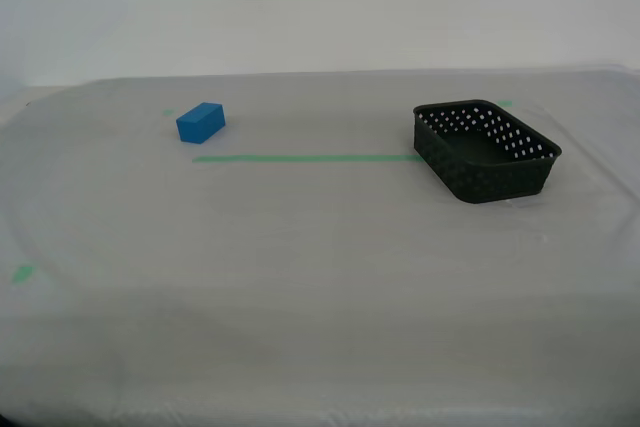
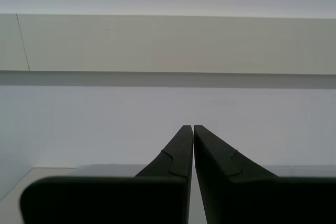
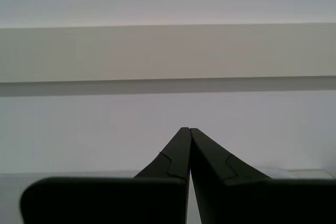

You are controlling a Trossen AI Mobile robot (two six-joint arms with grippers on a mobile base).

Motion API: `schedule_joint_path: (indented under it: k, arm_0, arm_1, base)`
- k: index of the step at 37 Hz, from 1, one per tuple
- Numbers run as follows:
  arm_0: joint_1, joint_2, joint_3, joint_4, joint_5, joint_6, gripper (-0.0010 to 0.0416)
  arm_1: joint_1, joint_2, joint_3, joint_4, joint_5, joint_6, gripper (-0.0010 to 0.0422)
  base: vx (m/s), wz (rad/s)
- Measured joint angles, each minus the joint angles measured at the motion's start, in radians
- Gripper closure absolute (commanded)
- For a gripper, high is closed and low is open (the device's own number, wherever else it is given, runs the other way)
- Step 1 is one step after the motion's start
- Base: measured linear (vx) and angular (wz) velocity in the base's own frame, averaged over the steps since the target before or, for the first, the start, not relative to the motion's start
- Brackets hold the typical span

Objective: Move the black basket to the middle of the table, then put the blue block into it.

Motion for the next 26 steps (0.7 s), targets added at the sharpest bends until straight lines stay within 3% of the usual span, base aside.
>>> schedule_joint_path:
  k: [26]
  arm_0:
    - [0.000,0.000,0.000,-0.042,0.000,0.000,0.0406]
  arm_1:
    - [0.000,0.000,0.000,0.000,0.000,0.000,0.0412]
  base:
    - [0.000,0.000]
